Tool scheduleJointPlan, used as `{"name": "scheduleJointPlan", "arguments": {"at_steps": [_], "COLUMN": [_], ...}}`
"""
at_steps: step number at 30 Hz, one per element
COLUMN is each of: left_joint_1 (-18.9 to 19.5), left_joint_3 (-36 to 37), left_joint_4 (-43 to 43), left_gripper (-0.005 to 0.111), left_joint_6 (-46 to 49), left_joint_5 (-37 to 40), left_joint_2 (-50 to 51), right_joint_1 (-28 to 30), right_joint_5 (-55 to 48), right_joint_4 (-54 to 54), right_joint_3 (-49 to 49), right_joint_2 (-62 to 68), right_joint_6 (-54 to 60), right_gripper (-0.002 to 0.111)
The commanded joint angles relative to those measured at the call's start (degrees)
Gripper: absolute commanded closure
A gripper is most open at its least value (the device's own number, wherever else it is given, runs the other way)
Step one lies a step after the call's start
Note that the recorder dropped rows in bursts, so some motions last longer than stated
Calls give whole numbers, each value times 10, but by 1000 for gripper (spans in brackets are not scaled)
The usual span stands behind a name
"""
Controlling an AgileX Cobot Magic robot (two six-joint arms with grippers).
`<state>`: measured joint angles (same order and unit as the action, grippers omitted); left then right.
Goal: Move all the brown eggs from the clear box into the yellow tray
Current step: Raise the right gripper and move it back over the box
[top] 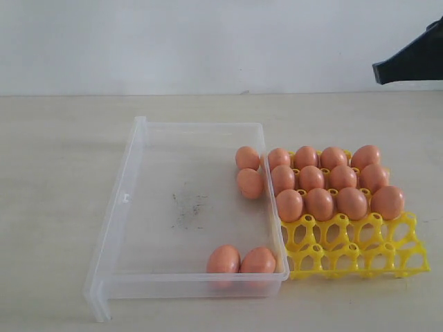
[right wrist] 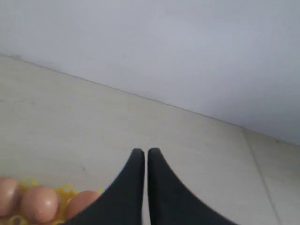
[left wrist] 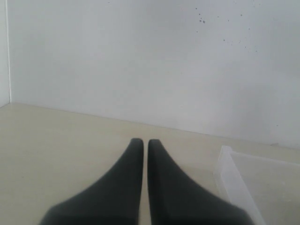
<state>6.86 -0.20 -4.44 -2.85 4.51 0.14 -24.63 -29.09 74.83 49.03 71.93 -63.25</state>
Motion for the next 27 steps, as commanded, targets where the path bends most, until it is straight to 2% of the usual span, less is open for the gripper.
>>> {"name": "scheduleJointPlan", "arguments": {"at_steps": [1,3,6,9,11,16,22,27], "left_joint_1": [-1,-1,-1,-1,-1,-1,-1,-1], "left_joint_3": [2,2,2,2,2,2,2,2], "left_joint_4": [-5,-5,-5,-5,-5,-5,-5,-5], "left_gripper": [103,103,103,103,103,103,103,103], "left_joint_6": [-5,-5,-5,-5,-5,-5,-5,-5], "left_joint_5": [-2,-2,-2,-2,-2,-2,-2,-2], "left_joint_2": [-1,-1,-1,-1,-1,-1,-1,-1], "right_joint_1": [1,0,-15,-34,-38,-39,-39,-39], "right_joint_5": [96,131,122,30,-35,-104,-178,-112], "right_joint_4": [-183,-348,-589,-781,-871,-975,-982,-986], "right_joint_3": [3,3,7,36,64,117,137,140], "right_joint_2": [-3,3,20,55,79,122,158,177], "right_joint_6": [119,270,496,706,794,835,835,843], "right_gripper": [108,108,108,108,108,108,108,108]}}
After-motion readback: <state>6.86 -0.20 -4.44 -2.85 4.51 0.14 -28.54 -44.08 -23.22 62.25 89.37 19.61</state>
